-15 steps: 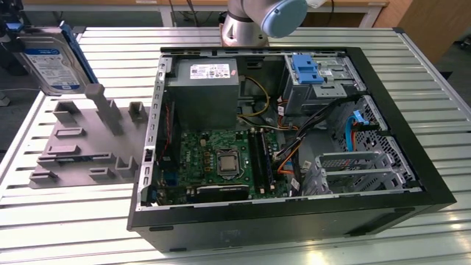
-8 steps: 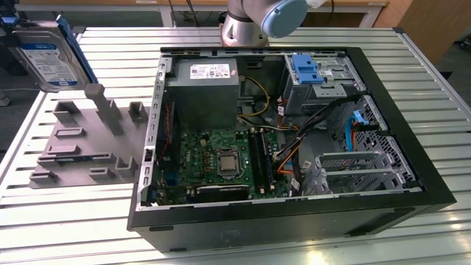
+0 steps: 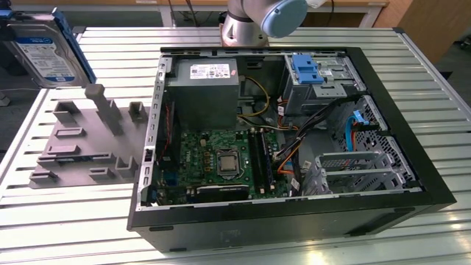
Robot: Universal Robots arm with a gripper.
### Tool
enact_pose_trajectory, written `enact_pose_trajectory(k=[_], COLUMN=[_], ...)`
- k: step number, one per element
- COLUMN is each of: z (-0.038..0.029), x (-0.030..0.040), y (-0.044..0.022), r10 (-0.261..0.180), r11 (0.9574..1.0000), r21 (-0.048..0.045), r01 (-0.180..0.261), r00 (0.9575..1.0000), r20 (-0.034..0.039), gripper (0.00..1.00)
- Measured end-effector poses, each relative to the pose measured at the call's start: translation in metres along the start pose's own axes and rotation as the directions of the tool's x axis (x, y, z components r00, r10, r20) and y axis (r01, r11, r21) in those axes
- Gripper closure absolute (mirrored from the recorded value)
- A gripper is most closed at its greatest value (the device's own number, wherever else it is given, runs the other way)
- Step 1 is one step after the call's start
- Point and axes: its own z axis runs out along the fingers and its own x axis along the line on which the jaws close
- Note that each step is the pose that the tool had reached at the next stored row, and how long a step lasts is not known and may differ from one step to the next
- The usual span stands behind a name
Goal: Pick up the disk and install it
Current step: 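Pick up the disk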
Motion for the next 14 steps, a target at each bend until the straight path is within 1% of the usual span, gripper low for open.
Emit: enact_pose_trajectory(k=[10, 12, 14], z=[-0.014, -0.0158, -0.0162], x=[-0.0002, -0.0002, -0.0002], y=[0.0004, 0.0005, 0.0005], r10=[0.0, 0.0, 0.0], r11=[1.0, 1.0, 1.0], r21=[0.0001, 0.0002, 0.0002], r01=[0.0, 0.0, 0.0], r00=[1.0, 1.0, 1.0], r20=[0.0, 0.0, 0.0001], gripper=[0.63, 0.63, 0.63])
